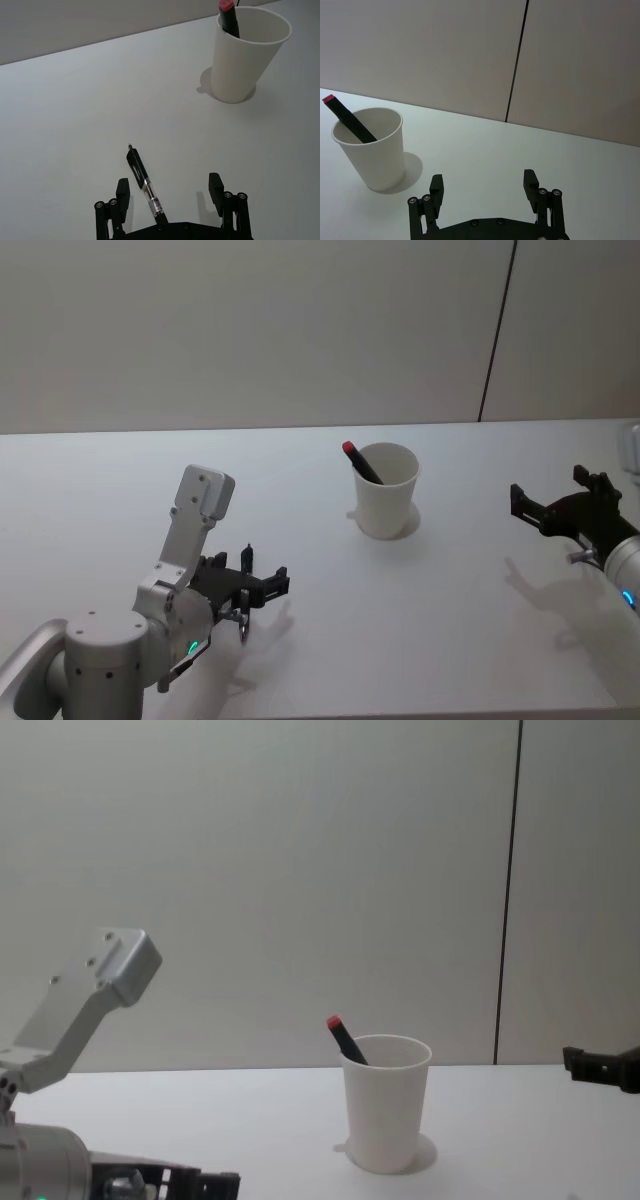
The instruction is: Place the pen into the pen holder.
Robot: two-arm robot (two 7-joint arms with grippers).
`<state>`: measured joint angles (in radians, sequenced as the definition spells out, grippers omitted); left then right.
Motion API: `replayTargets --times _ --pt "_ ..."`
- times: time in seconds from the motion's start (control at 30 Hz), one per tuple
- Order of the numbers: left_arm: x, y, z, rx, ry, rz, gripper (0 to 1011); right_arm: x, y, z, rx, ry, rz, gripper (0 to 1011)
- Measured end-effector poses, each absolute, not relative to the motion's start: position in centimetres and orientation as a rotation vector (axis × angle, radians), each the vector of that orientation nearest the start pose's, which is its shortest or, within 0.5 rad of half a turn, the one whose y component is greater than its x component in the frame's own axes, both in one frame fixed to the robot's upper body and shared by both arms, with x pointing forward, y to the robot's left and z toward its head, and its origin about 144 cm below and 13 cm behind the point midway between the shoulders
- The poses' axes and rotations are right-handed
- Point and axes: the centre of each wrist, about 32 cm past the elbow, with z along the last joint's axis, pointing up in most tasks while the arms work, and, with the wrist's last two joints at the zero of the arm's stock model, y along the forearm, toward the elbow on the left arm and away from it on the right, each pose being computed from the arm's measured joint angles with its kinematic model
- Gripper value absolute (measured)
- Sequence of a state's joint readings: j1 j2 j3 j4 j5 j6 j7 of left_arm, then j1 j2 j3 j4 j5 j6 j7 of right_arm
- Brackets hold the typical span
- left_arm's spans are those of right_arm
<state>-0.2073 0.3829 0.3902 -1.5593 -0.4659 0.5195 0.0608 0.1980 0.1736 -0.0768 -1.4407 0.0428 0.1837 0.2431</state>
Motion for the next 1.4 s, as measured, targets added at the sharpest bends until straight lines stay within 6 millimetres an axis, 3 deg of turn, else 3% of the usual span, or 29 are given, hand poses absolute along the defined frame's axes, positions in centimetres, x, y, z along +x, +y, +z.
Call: replayTargets --times 1.33,1.4 --pt "50.7 22.6 116.7 0.528 0.412 1.258 1003 51.5 -26.2 117.0 -0.204 0.009 -1.288 1002" --pt "50.7 22.6 116.6 0.530 0.413 1.257 961 51.5 -26.2 117.0 -0.204 0.009 -1.288 1001"
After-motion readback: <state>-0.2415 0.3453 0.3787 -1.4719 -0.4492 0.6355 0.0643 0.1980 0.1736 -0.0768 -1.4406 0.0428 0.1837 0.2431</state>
